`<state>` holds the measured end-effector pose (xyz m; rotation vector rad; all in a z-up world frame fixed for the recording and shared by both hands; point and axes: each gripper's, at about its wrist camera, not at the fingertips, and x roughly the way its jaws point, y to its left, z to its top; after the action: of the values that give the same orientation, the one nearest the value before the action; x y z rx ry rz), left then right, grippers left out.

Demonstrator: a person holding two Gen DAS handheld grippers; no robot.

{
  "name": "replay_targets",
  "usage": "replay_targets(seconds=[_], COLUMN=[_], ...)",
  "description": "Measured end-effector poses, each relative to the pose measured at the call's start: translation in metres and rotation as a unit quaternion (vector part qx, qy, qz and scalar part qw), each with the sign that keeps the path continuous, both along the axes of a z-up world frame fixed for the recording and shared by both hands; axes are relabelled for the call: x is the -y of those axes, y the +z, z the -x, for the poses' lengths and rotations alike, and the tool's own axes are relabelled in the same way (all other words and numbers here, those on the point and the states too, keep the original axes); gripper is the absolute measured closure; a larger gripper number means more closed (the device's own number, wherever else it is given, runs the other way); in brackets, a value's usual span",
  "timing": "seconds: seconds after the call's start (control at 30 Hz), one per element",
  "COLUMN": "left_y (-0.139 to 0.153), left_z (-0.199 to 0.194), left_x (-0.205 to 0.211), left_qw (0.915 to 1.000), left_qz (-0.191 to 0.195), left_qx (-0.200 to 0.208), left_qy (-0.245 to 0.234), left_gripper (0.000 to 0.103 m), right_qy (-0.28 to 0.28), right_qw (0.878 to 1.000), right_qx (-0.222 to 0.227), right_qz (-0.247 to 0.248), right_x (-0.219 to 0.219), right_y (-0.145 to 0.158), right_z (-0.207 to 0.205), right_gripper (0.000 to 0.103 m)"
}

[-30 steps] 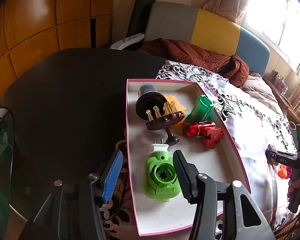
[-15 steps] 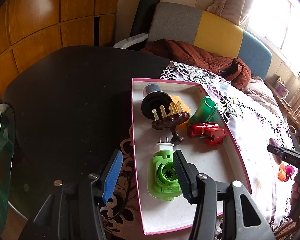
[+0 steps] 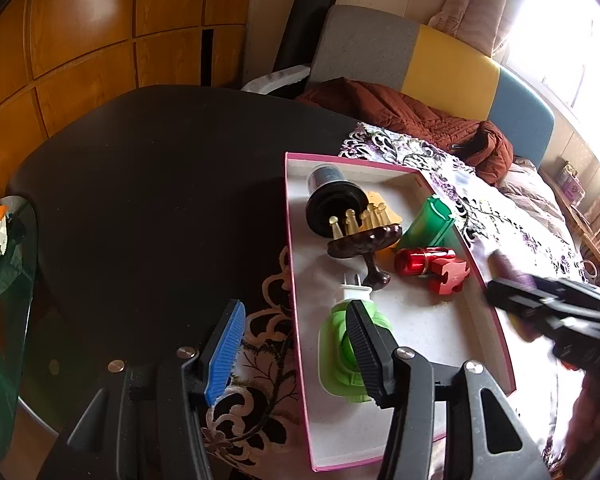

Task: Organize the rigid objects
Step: 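Carry the purple egg into the tray and open the right tool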

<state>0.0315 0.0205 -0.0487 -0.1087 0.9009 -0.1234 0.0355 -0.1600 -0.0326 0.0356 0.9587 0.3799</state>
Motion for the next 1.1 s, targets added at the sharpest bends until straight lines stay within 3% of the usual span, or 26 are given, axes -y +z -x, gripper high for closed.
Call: replay_targets(seconds=[0.3,0.43,0.5,0.67,1.1], left_y=[-0.007,-0.010,-0.009,-0.007,0.001], left_z=[-0.001,-0.001,0.001,0.001,0.008], left_x=[-0.009,-0.011,-0.011,-0.007,-0.001], left_qw=[0.9999,0.9999,0.9999,1.0000,0.9999], left_qz=[-0.001,0.000,0.000,-0.003,-0.012], left_qx=[-0.009,-0.011,-0.011,-0.006,0.008], left_qy=[0.008,0.011,0.010,0.005,-0.005], left_gripper=[0.050,0.050,0.050,0.050,0.050], right_qy=[-0.017,-0.019,-0.017,-0.022,-0.045], right_qw=[0.998,0.999,0.999,1.000,0.999], right_qx=[-0.050,-0.042,-0.037,-0.016,0.016], right_qz=[0.033,0.028,0.023,0.015,0.017], right_x=[-0.036,-0.031,-0.029,-0.024,-0.013], right_y=[-0.054,-0.051,-0.048,-0.036,-0.017], right_z=[-0.034,-0.031,-0.029,-0.019,-0.001], right_gripper=[0.057,0.056,0.049,0.044,0.039])
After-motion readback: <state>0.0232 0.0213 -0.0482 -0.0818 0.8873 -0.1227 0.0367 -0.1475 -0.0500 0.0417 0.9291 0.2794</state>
